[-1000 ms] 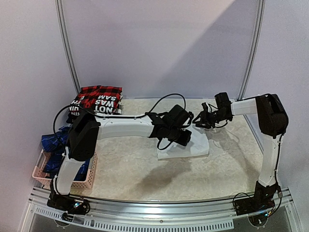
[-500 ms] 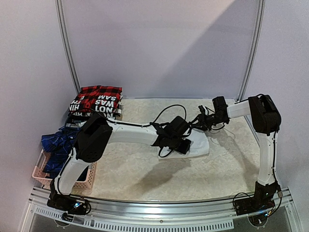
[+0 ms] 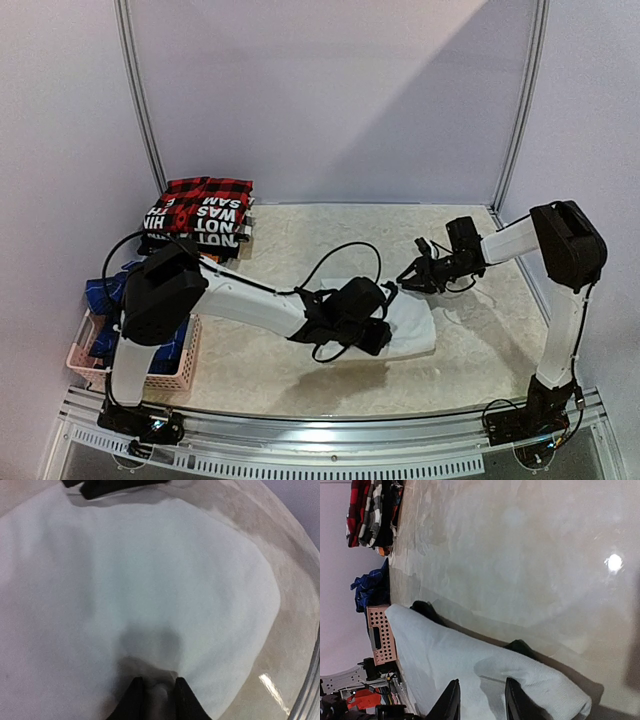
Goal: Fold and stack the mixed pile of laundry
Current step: Smooth out the square-folded T-shirt at the center of the board.
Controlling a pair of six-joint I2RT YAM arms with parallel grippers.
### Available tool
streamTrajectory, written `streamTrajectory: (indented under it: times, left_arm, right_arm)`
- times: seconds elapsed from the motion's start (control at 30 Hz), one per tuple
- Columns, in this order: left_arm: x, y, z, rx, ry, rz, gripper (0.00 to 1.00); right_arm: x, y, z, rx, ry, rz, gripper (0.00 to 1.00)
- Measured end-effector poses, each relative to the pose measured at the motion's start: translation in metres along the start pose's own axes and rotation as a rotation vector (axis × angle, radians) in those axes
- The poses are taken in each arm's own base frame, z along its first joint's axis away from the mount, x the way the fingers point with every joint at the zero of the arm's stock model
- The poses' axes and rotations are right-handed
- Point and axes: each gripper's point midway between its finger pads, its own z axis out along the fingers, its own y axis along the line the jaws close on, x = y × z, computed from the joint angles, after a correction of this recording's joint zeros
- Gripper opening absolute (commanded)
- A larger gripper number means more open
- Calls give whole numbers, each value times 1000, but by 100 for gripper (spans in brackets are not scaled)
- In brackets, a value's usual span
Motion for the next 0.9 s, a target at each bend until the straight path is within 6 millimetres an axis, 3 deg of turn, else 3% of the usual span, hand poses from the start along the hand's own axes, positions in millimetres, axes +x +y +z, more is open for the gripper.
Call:
streamTrajectory:
  times: [0.13, 0.27, 0.47, 0.53, 0.63, 0.8, 0.9]
  left_arm:
    - [14, -25, -11, 22, 38, 36, 28]
    - [16, -29, -27, 9, 69, 52, 29]
    - [-14, -17, -57, -27, 30, 37, 29]
    - [-23, -7, -61, -43, 20, 29, 30]
    - [-35, 17, -63, -86, 20, 11, 29]
    - [-64, 56, -68, -133, -4, -37, 29]
    - [-79, 69, -67, -141, -22, -54, 29]
  right_arm:
    - [13, 17, 5, 43, 28, -23, 36]
    - [24, 41, 0, 92, 31, -68, 41]
    - [29, 100, -43, 94, -84, -187, 43]
    - [39, 109, -57, 95, -118, -204, 42]
    - [62, 105, -64, 115, -123, -193, 41]
    - [112, 79, -59, 171, -28, -135, 34]
    - [129, 71, -64, 193, -9, -112, 32]
